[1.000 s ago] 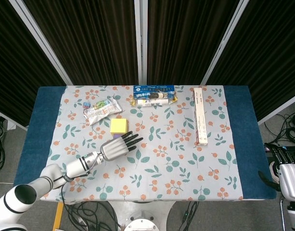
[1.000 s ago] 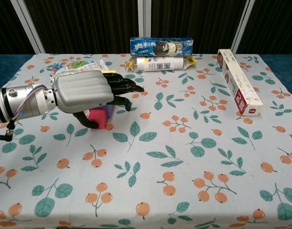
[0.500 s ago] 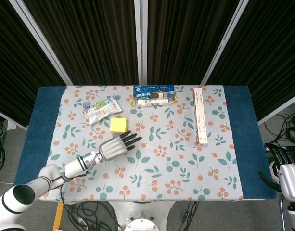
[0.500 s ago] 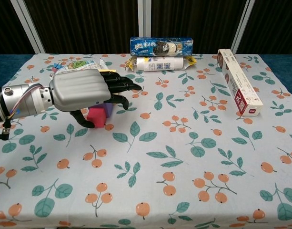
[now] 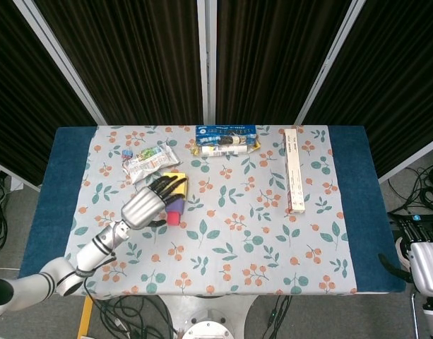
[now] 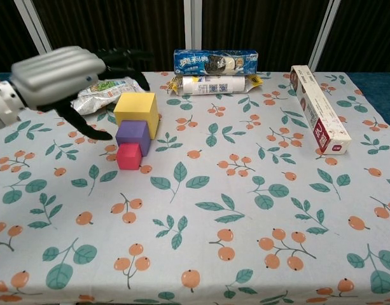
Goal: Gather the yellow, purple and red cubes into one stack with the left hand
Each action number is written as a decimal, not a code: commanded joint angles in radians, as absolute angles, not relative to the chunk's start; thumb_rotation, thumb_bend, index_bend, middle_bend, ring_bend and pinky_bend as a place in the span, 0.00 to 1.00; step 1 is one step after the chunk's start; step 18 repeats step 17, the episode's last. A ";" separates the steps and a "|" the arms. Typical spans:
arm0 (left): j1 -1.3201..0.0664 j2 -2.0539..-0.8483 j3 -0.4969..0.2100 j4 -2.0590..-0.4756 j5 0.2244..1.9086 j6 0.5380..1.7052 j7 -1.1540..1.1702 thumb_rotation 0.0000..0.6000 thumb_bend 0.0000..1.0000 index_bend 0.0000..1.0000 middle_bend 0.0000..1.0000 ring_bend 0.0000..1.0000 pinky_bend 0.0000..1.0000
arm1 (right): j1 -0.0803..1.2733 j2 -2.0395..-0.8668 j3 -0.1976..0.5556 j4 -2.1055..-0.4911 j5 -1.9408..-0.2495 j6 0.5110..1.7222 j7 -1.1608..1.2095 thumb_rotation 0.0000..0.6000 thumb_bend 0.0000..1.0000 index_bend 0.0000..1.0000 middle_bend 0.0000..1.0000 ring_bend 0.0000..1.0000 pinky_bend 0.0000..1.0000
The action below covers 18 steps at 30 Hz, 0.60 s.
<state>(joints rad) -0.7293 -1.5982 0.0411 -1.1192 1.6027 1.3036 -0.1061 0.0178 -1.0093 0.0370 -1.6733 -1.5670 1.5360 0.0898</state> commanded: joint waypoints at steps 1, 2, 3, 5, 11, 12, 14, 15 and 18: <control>-0.591 -1.440 -0.047 -1.347 1.378 1.325 -0.071 1.00 0.09 0.26 0.05 0.06 0.16 | 0.032 -1.000 0.031 -1.645 -1.565 1.505 0.140 1.00 0.14 0.11 0.14 0.11 0.25; -0.563 -1.412 -0.054 -1.383 1.336 1.329 -0.056 1.00 0.09 0.25 0.06 0.06 0.16 | 0.036 -0.997 0.030 -1.633 -1.565 1.496 0.157 1.00 0.14 0.10 0.12 0.07 0.22; -0.541 -1.391 -0.055 -1.408 1.308 1.333 -0.045 1.00 0.09 0.24 0.06 0.06 0.16 | 0.040 -0.995 0.029 -1.624 -1.566 1.490 0.169 1.00 0.15 0.08 0.10 0.03 0.20; -0.489 -1.352 -0.049 -1.462 1.251 1.350 -0.007 1.00 0.09 0.22 0.06 0.06 0.16 | 0.045 -0.997 0.026 -1.598 -1.571 1.479 0.205 1.00 0.15 0.06 0.07 0.00 0.16; -0.346 -1.298 0.002 -1.574 1.200 1.455 0.095 1.00 0.09 0.18 0.06 0.06 0.16 | 0.050 -1.006 0.017 -1.550 -1.587 1.478 0.289 1.00 0.15 0.05 0.04 0.00 0.14; -0.328 -1.292 0.009 -1.589 1.199 1.470 0.108 1.00 0.09 0.18 0.06 0.06 0.16 | 0.050 -1.008 0.016 -1.547 -1.591 1.482 0.296 1.00 0.15 0.05 0.04 0.00 0.14; -0.291 -1.285 0.020 -1.622 1.200 1.504 0.129 1.00 0.08 0.18 0.06 0.06 0.16 | 0.047 -1.013 0.014 -1.545 -1.599 1.493 0.302 1.00 0.15 0.05 0.04 0.00 0.14; -0.276 -1.284 0.023 -1.633 1.205 1.520 0.137 1.00 0.08 0.18 0.06 0.06 0.16 | 0.045 -1.014 0.014 -1.546 -1.602 1.499 0.300 1.00 0.15 0.05 0.04 0.00 0.14; -0.245 -1.287 0.026 -1.657 1.217 1.559 0.155 1.00 0.08 0.18 0.06 0.06 0.16 | 0.041 -1.018 0.014 -1.549 -1.608 1.513 0.287 1.00 0.15 0.05 0.04 0.00 0.14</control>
